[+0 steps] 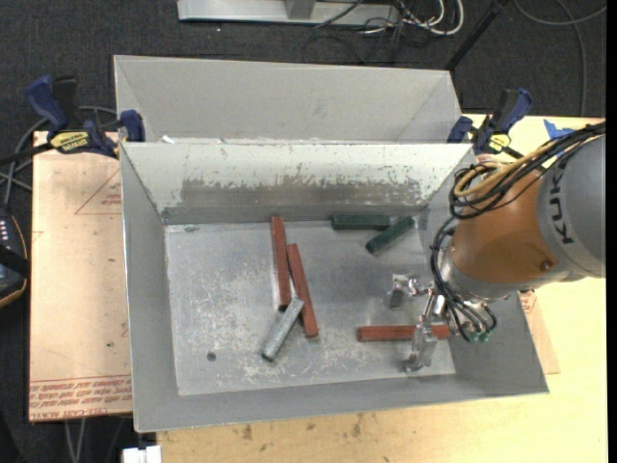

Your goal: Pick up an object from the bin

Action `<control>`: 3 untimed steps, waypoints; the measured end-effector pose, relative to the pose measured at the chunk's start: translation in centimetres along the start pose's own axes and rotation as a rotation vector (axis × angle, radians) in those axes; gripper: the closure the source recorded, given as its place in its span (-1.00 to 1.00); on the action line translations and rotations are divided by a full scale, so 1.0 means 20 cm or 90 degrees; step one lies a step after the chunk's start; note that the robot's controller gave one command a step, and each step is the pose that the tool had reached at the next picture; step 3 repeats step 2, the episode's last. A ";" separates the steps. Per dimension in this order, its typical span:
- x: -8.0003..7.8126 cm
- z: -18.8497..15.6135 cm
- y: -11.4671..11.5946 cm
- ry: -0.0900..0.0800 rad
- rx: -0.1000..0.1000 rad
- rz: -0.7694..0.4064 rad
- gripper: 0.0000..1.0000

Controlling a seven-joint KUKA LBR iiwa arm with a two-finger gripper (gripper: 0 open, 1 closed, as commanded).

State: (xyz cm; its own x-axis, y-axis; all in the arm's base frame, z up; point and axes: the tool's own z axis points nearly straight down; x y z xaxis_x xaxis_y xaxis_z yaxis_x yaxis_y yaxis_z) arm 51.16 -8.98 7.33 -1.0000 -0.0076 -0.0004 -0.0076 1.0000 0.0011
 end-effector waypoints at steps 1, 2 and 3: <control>0.00 0.00 0.00 0.000 0.000 0.000 1.00; -0.02 -0.70 -0.08 -0.006 0.002 -0.186 1.00; -0.02 -0.70 -0.08 -0.006 0.002 -0.186 1.00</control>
Offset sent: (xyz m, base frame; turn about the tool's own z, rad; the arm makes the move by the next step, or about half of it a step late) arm 0.0000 0.0000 0.0000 0.0000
